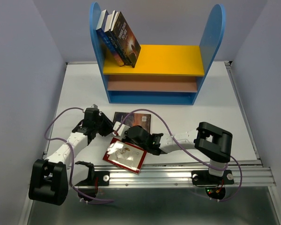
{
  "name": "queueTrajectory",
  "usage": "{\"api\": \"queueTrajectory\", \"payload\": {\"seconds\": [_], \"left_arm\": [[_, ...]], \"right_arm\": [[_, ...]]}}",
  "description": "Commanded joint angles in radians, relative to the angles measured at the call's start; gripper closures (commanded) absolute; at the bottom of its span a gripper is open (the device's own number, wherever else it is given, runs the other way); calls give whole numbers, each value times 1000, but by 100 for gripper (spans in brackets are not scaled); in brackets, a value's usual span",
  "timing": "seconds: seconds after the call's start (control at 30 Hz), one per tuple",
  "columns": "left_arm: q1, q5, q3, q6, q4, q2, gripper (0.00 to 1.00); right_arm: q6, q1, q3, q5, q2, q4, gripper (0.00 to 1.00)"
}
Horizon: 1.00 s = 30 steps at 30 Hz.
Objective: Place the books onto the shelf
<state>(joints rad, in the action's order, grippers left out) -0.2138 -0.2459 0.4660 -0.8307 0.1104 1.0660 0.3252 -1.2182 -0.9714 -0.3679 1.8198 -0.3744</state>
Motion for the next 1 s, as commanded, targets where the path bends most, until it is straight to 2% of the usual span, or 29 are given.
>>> {"api": "queueTrajectory", "payload": {"seconds": [0.0, 0.03, 0.07, 0.13, 0.17, 0.2, 0.3, 0.33, 0.43, 0.5, 0.73, 0.8, 0.97], "left_arm": [[4, -32, -3, 13, -49, 5, 78], [4, -32, 0, 12, -52, 3, 92], [2, -33, 2, 8, -51, 2, 100], [2, -32, 8, -8, -58, -21, 100], [1, -21, 7, -19, -60, -32, 100], [-2, -21, 3, -37, -67, -59, 100], [-9, -15, 13, -53, -69, -110, 100], [-12, -12, 14, -59, -69, -121, 100], [-13, -6, 19, -59, -61, -133, 100], [-15, -10, 29, -51, -52, -129, 100], [-21, -21, 42, -28, -29, -130, 100], [-21, -23, 49, -22, -18, -142, 100], [-22, -26, 65, -22, -6, -161, 100]], "right_arm": [[-3, 6, -26, -42, -30, -52, 99], [-5, 6, -26, -36, -31, -49, 99], [0, 6, -26, -14, -31, -44, 99], [15, 6, -24, 4, -33, -35, 99], [20, 6, -21, 20, -33, -31, 96], [28, 6, -24, 26, -33, -23, 77], [49, 6, -26, 55, -31, -9, 55], [64, 6, -26, 63, -31, -5, 39], [60, 6, -41, 78, -31, 9, 27], [54, 6, -49, 55, -27, 9, 23], [89, 6, -84, -128, 44, -75, 22], [87, 17, -95, -167, 67, -101, 27], [98, 28, -110, -131, 104, -106, 39]]}}
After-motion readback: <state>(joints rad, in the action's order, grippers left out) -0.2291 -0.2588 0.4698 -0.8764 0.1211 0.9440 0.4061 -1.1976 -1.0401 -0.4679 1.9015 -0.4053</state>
